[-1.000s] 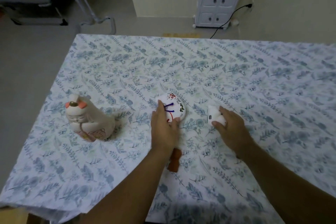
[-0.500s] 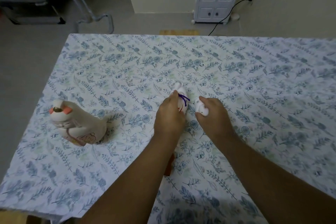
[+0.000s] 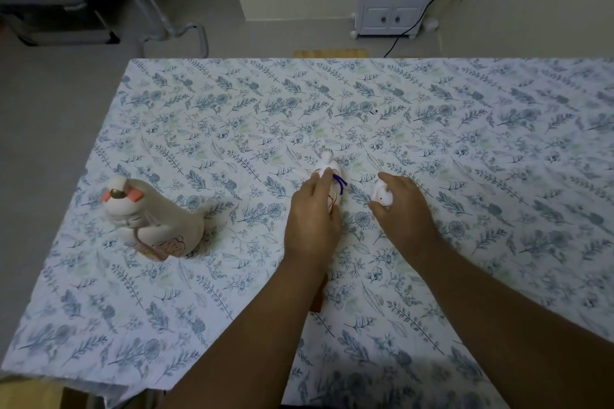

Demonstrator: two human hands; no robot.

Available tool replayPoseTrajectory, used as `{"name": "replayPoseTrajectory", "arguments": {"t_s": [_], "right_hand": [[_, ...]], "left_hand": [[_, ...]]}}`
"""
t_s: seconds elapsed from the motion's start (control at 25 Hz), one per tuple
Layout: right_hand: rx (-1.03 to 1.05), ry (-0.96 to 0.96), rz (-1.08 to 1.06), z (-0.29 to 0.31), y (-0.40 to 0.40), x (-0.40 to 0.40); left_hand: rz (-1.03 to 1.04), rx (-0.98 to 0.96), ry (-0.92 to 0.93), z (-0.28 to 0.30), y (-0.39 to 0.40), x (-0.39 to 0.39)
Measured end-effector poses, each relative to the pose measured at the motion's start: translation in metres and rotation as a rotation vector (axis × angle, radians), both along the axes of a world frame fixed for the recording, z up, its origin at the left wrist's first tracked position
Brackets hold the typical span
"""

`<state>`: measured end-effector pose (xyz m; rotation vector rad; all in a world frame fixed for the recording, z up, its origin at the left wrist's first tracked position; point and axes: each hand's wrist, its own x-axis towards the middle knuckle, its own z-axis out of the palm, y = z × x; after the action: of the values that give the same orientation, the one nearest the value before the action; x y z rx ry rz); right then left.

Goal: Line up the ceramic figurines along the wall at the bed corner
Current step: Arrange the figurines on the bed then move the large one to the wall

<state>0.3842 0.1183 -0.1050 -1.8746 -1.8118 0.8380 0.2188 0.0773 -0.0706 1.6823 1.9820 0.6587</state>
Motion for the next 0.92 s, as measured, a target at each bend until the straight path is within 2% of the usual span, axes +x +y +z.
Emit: {"name": "replayPoseTrajectory", "arguments": {"t_s": [0.12,0.2,0.36,0.44,0.6,0.76,0.92], "right_hand": [[-0.056,0.028,0.028,0.014,-0.006,0.0],[-0.024,0.023,0.041,0.026,-0.021,0.005],[0.106,-0.177,0.075,0.033,-0.068,0.03],[0.097,-0.286,0.062,0.027,-0.092,0.045],[0.065,-0.406,-0.045,0.006,-0.126,0.071],[0.053,-0.34,-0.02,-0.013,-0.141,0.081],[-0.056,-0.176,-0.173,-0.005,-0.134,0.081]], "left_hand": [[-0.002,-0.029,-0.002,0.006,-0.008,-0.001],[0.001,0.017,-0.011,0.011,-0.024,-0.001],[-0.007,0.024,-0.013,0.01,-0.071,0.0],[-0.034,0.006,0.032,0.004,-0.092,0.001],[-0.002,-0.152,0.029,-0.012,-0.124,0.004],[0.019,-0.199,0.016,-0.025,-0.136,0.004],[0.066,-0.177,-0.065,-0.031,-0.131,0.004]]}}
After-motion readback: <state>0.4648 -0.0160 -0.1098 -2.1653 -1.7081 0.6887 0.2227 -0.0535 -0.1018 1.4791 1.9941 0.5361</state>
